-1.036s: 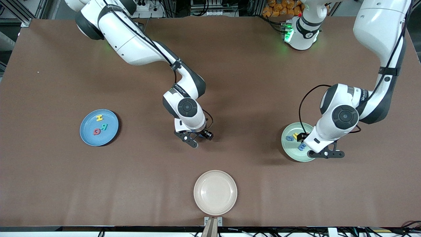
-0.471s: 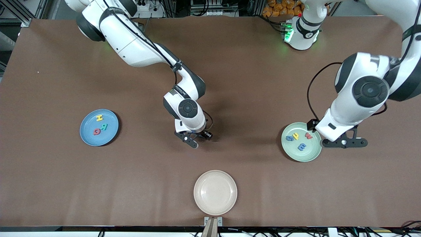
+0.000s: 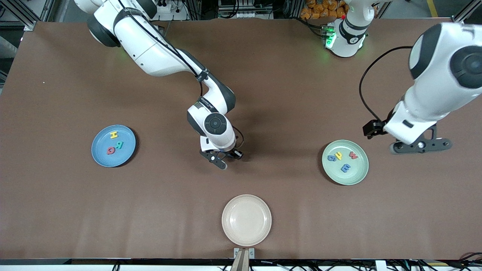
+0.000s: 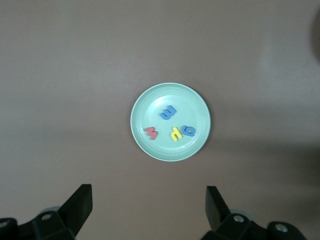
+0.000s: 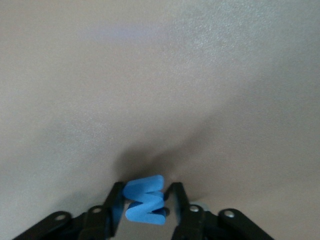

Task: Sort uppercase to blue plate, lowercase to green plate
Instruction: 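Lift the blue M with the right gripper while the left gripper withdraws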

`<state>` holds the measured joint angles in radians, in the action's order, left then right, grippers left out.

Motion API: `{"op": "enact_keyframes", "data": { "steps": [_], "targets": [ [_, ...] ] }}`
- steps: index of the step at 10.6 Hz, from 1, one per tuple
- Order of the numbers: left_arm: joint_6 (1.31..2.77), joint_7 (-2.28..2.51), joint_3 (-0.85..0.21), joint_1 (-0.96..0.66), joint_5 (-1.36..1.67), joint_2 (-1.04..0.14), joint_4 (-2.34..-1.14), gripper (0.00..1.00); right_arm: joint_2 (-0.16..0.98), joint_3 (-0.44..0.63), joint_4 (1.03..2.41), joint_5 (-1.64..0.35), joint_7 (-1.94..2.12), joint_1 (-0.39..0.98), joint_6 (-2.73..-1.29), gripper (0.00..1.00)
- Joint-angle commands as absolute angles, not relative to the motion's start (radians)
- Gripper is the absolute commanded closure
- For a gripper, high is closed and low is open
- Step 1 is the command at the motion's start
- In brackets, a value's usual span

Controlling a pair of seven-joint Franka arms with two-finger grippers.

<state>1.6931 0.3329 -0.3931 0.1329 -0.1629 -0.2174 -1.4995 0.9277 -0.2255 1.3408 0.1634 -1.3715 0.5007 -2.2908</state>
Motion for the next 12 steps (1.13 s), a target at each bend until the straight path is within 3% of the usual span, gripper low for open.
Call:
{"op": "enact_keyframes", "data": {
  "steps": [1,3,5,8,12],
  "targets": [
    [1.652,0.304,-0.329,0.089,-0.101,-0.140,-1.514,0.00,0.951,-0.225,1.316,0.199,-1.402,0.511,-2.299,0.64],
    [1.612,0.301,-0.205,-0.016,-0.066,-0.101,-1.514,0.00,0.951,-0.225,1.316,0.199,-1.401,0.511,-2.299,0.68],
    [1.583,0.278,-0.186,-0.034,-0.045,-0.077,-1.514,0.00,0.951,-0.225,1.316,0.199,-1.401,0.511,-2.299,0.73],
    [1.578,0.160,-0.028,-0.129,-0.010,-0.045,-1.526,0.00,0.950,-0.225,1.316,0.198,-1.390,0.505,-2.296,0.73],
    [1.543,0.126,-0.009,-0.121,0.021,-0.028,-1.532,0.00,0.930,-0.229,1.310,0.180,-1.231,0.454,-2.202,0.73]
  ]
}}
